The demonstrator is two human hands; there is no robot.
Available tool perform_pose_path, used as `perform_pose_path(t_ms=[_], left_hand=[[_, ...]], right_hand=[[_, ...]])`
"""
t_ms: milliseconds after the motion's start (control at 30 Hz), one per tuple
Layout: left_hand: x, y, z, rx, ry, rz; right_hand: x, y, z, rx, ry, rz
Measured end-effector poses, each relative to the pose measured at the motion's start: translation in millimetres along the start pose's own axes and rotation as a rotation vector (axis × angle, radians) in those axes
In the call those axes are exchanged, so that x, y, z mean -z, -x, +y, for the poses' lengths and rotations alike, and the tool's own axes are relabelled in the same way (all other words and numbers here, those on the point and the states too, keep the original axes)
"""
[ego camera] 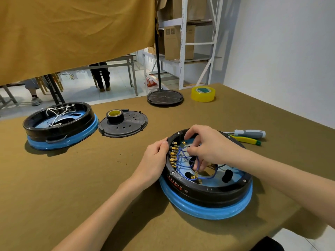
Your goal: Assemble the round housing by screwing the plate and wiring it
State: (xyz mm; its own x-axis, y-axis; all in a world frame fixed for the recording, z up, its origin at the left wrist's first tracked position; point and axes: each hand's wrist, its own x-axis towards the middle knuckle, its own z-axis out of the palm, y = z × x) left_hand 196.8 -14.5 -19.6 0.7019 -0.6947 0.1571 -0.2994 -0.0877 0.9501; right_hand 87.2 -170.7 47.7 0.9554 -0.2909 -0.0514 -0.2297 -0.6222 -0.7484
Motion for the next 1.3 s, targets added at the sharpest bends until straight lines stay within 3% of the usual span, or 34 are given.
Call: perform_pose_path(t_ms=[67, 367, 733, 1033, 1300], left_hand=[[0.5, -0.2, -0.5, -0.006, -0.008, 0.0], [0.6, 3.9, 5.3, -0.012, -0.023, -0.002], [0.1, 3.7, 7.2, 0.022, -0.034, 0.036], [2.7, 1.3, 5.8, 0.053, -0.119, 0.026], [5.2, -1.3, 5.2, 0.055, -0.214, 0.007]], right_hand=[[2.0, -2.9, -1.1, -0.021, -0.076, -0.02], [17.4, -28.6, 0.1, 0.009, 0.156, -0.119], [15.8, -49.4, 2.9, -0.253, -0.178, -0.214], [23.9, -60.1, 0.6, -0.304, -0.172, -0.373], [25.1, -70.5, -1.4, -0.297, -0.148, -0.413]])
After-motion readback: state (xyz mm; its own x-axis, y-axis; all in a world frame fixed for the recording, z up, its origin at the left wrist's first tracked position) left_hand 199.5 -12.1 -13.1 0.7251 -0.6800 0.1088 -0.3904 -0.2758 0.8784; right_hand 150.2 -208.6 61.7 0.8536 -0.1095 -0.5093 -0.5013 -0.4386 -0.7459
